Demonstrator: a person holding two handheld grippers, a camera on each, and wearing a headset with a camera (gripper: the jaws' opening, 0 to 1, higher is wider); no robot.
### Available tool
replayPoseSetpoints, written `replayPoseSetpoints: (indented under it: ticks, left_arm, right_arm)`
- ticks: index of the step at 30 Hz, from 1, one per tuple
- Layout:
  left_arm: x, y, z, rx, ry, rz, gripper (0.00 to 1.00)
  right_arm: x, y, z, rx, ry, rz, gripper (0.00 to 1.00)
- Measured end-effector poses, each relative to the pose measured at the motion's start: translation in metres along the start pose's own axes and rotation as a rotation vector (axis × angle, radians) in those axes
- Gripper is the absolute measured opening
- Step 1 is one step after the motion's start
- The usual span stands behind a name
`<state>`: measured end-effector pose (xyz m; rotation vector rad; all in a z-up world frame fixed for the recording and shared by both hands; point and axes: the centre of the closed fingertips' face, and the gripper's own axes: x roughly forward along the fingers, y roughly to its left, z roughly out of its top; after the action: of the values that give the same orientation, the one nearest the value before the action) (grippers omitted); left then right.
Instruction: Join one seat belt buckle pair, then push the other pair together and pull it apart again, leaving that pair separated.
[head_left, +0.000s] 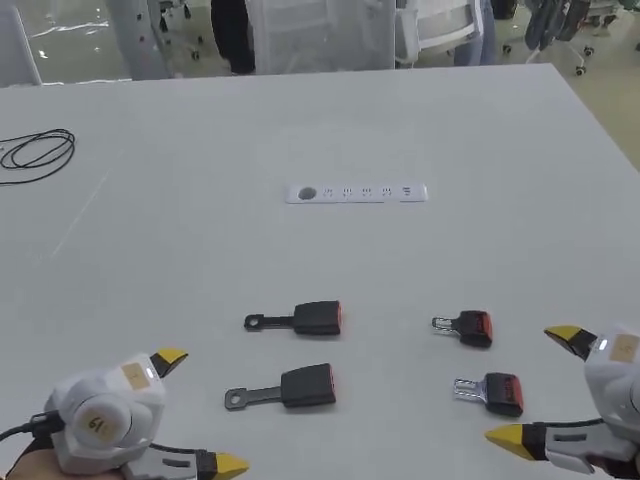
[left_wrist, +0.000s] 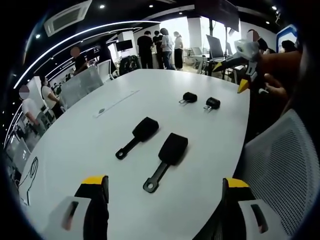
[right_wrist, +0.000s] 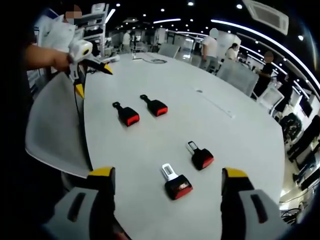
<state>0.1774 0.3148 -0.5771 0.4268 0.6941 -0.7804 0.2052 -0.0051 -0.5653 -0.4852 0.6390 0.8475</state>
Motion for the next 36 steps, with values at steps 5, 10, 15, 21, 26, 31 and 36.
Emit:
replayPoseSetpoints:
  ticks: [5, 10, 15, 21, 26, 31, 36]
  left_arm:
    - [0.002, 0.003, 0.002, 0.008, -0.002, 0.0, 0.93]
    - [0.002, 0.002, 0.003, 0.036, -0.009, -0.006, 0.89]
    - [0.004, 0.002, 0.003, 0.037, -0.01, -0.011, 0.89]
    - [0.007, 0.001, 0.003, 0.048, -0.002, -0.016, 0.89]
    - [0.011, 0.002, 0.001, 0.062, 0.01, -0.021, 0.88]
    - [0.014, 0.004, 0.0, 0.071, 0.023, -0.025, 0.85]
    - [0.017, 0.004, 0.001, 0.089, 0.033, -0.035, 0.81]
  right_arm:
    - [-0.002, -0.003, -0.001, 0.004, -0.004, -0.01, 0.87]
    - [-0.004, -0.007, -0.001, 0.006, -0.007, -0.018, 0.84]
    - [-0.005, -0.01, -0.001, -0.007, -0.004, -0.025, 0.82]
    - [-0.005, -0.012, 0.0, -0.037, 0.004, -0.027, 0.81]
    - [-0.004, -0.013, 0.001, -0.067, 0.009, -0.024, 0.79]
    - [-0.003, -0.015, 0.004, -0.076, 0.004, -0.018, 0.76]
    - [-0.001, -0.015, 0.002, -0.102, 0.013, -0.004, 0.72]
